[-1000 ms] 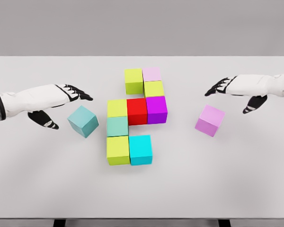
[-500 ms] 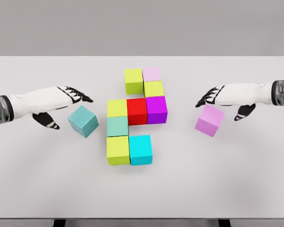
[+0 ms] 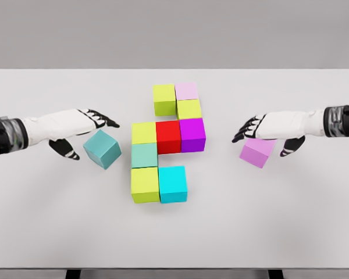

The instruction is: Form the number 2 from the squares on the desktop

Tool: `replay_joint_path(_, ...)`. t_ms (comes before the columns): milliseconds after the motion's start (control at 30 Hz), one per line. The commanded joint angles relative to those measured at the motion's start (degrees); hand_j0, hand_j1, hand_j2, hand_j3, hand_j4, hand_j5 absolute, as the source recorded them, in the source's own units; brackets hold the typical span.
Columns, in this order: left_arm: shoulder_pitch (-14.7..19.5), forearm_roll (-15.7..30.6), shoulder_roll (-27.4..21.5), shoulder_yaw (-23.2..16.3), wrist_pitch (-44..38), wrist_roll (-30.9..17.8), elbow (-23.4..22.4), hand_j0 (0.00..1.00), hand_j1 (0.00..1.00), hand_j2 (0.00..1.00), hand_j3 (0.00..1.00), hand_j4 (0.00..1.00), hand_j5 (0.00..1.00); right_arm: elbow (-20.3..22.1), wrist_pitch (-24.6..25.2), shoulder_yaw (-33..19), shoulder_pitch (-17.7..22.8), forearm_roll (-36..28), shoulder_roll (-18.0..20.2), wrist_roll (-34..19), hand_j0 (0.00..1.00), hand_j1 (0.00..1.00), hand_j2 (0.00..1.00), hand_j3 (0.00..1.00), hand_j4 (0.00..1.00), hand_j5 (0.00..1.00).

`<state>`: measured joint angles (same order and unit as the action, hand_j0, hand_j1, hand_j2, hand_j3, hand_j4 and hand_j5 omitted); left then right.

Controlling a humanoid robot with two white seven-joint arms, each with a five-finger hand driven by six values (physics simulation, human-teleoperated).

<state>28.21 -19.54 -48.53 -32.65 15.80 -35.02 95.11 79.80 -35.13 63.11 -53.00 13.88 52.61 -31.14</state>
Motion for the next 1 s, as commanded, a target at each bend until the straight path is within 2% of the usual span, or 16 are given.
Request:
replay_joint_path(0,0.00,-0.59,0.90,-0.66,-0.06,0.02,-0.89,1.00,1.00,1.00,1.00,1.00,1.00,-0.08,0.13,-0.01,0.09,-0.17,0.03,0.03,1.00,1.00,1.00,1.00,1.00,1.00)
replay_joint_path(167,-0.17,-0.68,1.07,-0.66,-0.06,0.02,-0.98,1.00,1.00,1.00,1.00,1.00,1.00,-0.52,0.13,-0.01,0.79,-0.17,0.12,0.03,0.99,0.99,0.99,0.99,0.99,0.99)
replay_joint_path(333,0.00,-0.59,1.34,-0.66,-0.06,0.02,-0.98,1.00,1.00,1.00,1.00,1.00,1.00,-1.05,0.13,-0.01,0.79,-0.17,0.03,0.11,0.94,0.94,0.94,0.94,0.94,0.94)
replay_joint_path(600,-0.17,-0.68,1.51,-0.66,-0.06,0.02,-0.98,1.00,1.00,1.00,1.00,1.00,1.00,-1.14,0.13,-0.01,0.79,-0.17,-0.23,0.38,0.82,0.82,0.82,0.82,0.82,0.82)
replay_joint_path(800,0.00,-1.73,2.83,-1.63,-0.06,0.02,-1.68,1.00,1.00,1.00,1.00,1.00,1.00,-1.14,0.13,-0.01,1.14,-0.17,-0.23,0.38,0.66,0.66,0.66,0.66,0.66,0.66)
replay_joint_path(967,0.00,-1.82,2.92,-1.63,-0.06,0.02,-1.86,0.99,0.99,0.99,0.99,0.99,0.99,-1.14,0.13,-0.09,1.14,-0.25,-0.49,0.38,0.61,0.61,0.61,0.61,0.61,0.61)
